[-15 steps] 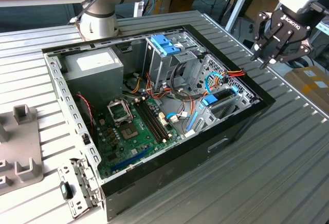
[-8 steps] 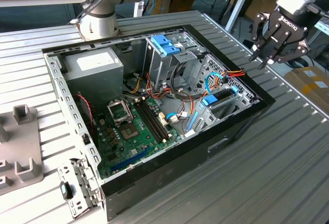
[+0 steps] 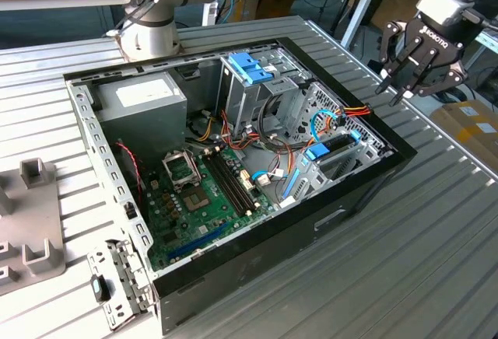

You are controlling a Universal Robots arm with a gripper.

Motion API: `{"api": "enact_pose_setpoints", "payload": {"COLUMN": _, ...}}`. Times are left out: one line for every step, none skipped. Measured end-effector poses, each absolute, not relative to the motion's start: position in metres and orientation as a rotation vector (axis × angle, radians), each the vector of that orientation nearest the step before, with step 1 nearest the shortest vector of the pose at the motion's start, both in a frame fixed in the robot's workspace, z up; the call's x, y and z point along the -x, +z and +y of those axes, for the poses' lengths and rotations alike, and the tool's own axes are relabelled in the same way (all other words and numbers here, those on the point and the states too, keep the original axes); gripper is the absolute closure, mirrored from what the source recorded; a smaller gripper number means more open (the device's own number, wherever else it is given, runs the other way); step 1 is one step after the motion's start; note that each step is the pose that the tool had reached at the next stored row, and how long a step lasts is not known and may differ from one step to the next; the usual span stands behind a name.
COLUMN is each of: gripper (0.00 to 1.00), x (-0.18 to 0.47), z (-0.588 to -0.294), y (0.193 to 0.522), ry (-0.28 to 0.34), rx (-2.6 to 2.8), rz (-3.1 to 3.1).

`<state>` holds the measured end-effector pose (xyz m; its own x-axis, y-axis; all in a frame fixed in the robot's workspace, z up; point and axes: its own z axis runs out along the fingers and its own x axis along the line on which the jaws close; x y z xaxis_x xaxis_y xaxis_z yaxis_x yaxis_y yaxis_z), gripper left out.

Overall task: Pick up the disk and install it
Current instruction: 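Insert the first disk wire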

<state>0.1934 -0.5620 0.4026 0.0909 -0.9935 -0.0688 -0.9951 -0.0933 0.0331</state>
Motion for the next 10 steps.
{"api": "enact_pose_setpoints", "payload": {"gripper": 0.64, "x": -0.1935, "z": -0.5619, "y": 0.4025, "ry": 0.114, "rx": 2.305, "rz": 2.099}}
{"api": "enact_pose_setpoints", "payload": {"gripper": 0.64, "x": -0.1936, "z": -0.5618, "y": 0.4023, "ry": 0.114, "rx": 2.306, "rz": 2.098}}
{"api": "enact_pose_setpoints", "payload": {"gripper": 0.64, "x": -0.1936, "z": -0.5617, "y": 0.4021, "ry": 0.114, "rx": 2.307, "rz": 2.097}}
{"api": "enact_pose_setpoints", "payload": {"gripper": 0.64, "x": -0.1937, "z": -0.5617, "y": 0.4020, "ry": 0.114, "rx": 2.308, "rz": 2.096}}
{"api": "enact_pose_setpoints", "payload": {"gripper": 0.64, "x": -0.1937, "z": -0.5617, "y": 0.4019, "ry": 0.114, "rx": 2.309, "rz": 2.096}}
{"api": "enact_pose_setpoints", "payload": {"gripper": 0.64, "x": -0.1937, "z": -0.5616, "y": 0.4019, "ry": 0.114, "rx": 2.309, "rz": 2.095}}
{"api": "enact_pose_setpoints", "payload": {"gripper": 0.64, "x": -0.1937, "z": -0.5616, "y": 0.4018, "ry": 0.114, "rx": 2.309, "rz": 2.095}}
{"api": "enact_pose_setpoints", "payload": {"gripper": 0.64, "x": -0.1937, "z": -0.5616, "y": 0.4018, "ry": 0.114, "rx": 2.309, "rz": 2.095}}
{"api": "enact_pose_setpoints", "payload": {"gripper": 0.64, "x": -0.1937, "z": -0.5616, "y": 0.4018, "ry": 0.114, "rx": 2.309, "rz": 2.095}}
{"api": "enact_pose_setpoints", "payload": {"gripper": 0.64, "x": -0.1937, "z": -0.5616, "y": 0.4018, "ry": 0.114, "rx": 2.309, "rz": 2.094}}
